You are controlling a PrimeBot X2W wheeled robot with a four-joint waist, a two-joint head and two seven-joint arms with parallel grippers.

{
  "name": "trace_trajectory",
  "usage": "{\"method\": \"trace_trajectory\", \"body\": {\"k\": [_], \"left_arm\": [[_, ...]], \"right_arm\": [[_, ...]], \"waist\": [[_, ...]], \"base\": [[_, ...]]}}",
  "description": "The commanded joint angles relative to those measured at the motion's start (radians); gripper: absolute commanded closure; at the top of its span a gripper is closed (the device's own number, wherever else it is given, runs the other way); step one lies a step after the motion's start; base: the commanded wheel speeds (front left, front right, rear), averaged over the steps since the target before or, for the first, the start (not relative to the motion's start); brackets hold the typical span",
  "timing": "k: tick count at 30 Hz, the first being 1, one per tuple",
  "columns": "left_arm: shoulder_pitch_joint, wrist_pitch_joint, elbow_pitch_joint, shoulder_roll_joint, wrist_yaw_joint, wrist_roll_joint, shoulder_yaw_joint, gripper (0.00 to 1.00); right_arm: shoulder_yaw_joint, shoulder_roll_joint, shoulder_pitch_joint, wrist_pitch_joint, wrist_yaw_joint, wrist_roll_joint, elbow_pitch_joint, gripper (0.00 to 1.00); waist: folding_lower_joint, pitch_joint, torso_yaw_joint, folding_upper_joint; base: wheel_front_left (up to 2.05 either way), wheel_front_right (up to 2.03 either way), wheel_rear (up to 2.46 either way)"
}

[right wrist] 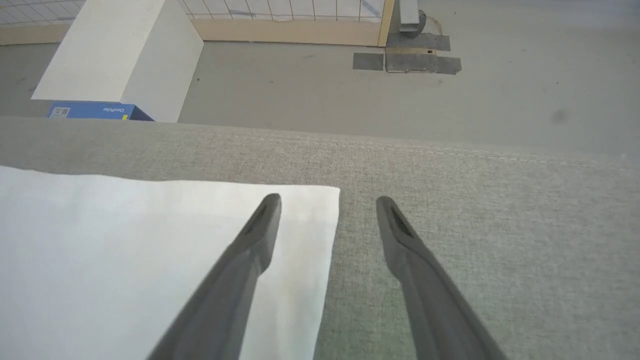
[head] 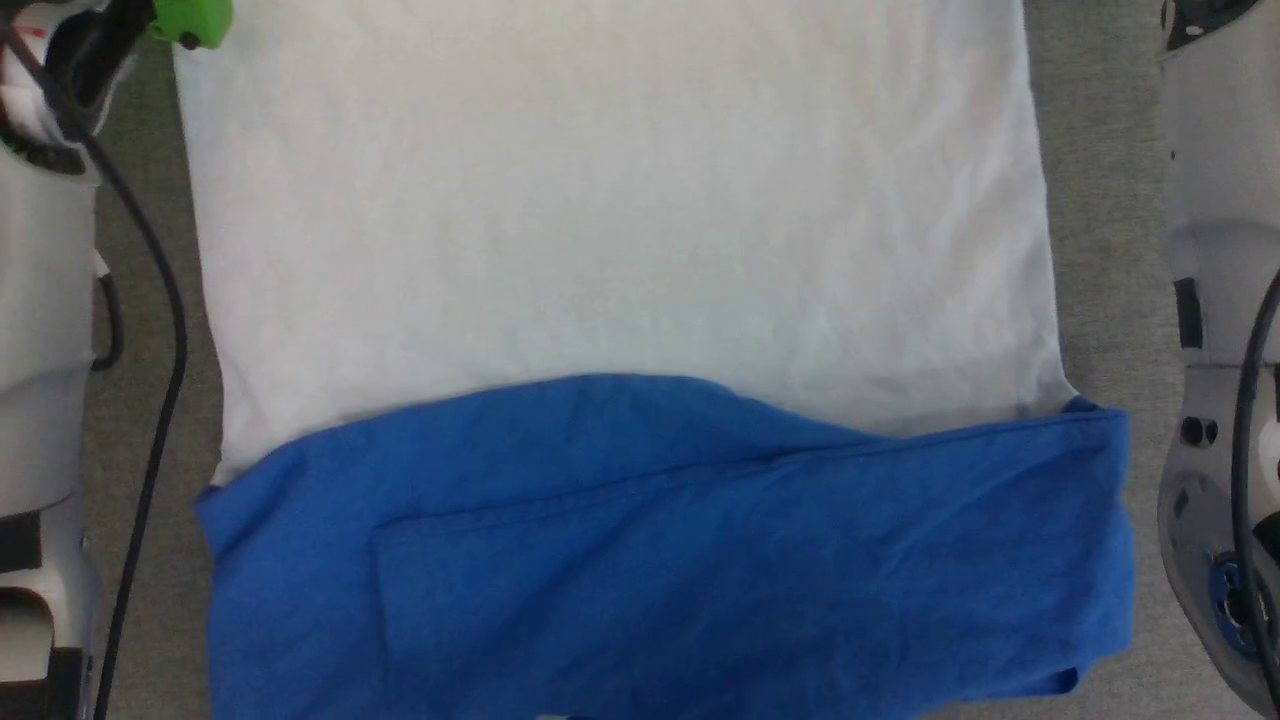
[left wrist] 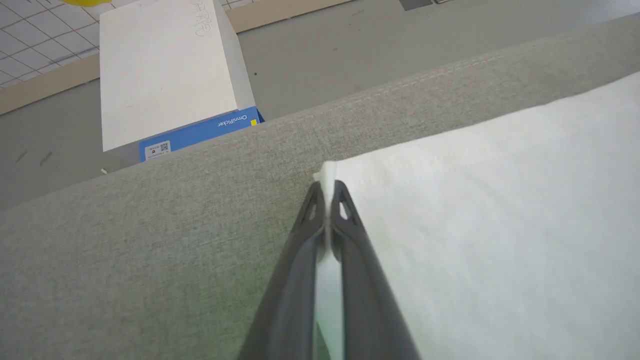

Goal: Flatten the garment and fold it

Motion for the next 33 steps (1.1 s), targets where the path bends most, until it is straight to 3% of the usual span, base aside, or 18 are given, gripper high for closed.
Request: {"method": "trace_trajectory", "body": {"k": [1, 7, 8, 9, 10, 11, 12, 18, 33], "left_arm": [[-0.022, -0.014, 0.009, -0.009, -0.009, -0.001, -0.008, 1.00], [-0.034, -0.064, 0.058, -0.040, -0.024, -0.009, -0.033, 1.00], [-0.036, -0.069, 0.064, -0.041, -0.025, -0.012, -0.033, 1.00], [-0.038, -0.076, 0.071, -0.042, -0.026, -0.014, -0.033, 1.00], [-0.039, -0.080, 0.077, -0.041, -0.027, -0.015, -0.033, 1.00], [-0.040, -0.086, 0.084, -0.040, -0.029, -0.017, -0.033, 1.00], [-0.042, -0.091, 0.089, -0.039, -0.030, -0.018, -0.032, 1.00], [-0.071, -0.183, 0.112, -0.028, -0.025, 0.002, -0.023, 1.00], [-0.104, -0.568, 0.204, 0.011, 0.004, 0.109, -0.020, 1.00]], "right_arm": [[-0.013, 0.000, -0.020, 0.023, -0.001, -0.025, 0.027, 0.00], [-0.062, 0.000, -0.056, 0.126, -0.001, -0.109, 0.109, 0.00], [-0.057, 0.000, -0.060, 0.142, -0.001, -0.116, 0.115, 0.12], [-0.052, 0.000, -0.063, 0.162, -0.001, -0.135, 0.120, 0.52], [-0.050, 0.000, -0.065, 0.175, -0.001, -0.150, 0.120, 0.62], [-0.053, 0.000, -0.066, 0.187, -0.001, -0.165, 0.118, 0.90], [-0.055, 0.000, -0.067, 0.189, -0.001, -0.176, 0.113, 1.00], [-0.056, 0.000, -0.069, 0.095, -0.001, -0.221, 0.055, 1.00], [0.041, -0.015, -0.060, -0.340, -0.001, -0.149, 0.045, 1.00]], "waist": [[-0.0001, 0.023, 0.052, 0.0000], [-0.0001, 0.020, 0.087, 0.0000], [-0.0001, 0.021, 0.087, 0.0000], [-0.0001, 0.021, 0.087, 0.0000], [-0.0001, 0.021, 0.087, 0.0000], [-0.0001, 0.020, 0.086, 0.0000], [-0.0001, 0.020, 0.085, 0.0000], [-0.0001, 0.024, 0.073, 0.0000], [-0.0001, -0.060, 0.029, 0.0000]], "base": [[0.00, 0.00, 0.00], [0.00, 0.00, 0.00], [0.00, 0.00, 0.00], [0.00, 0.00, 0.00], [0.00, 0.00, 0.00], [0.00, 0.00, 0.00], [0.00, 0.00, 0.00], [0.00, 0.00, 0.00], [0.00, 0.00, 0.00]]}}
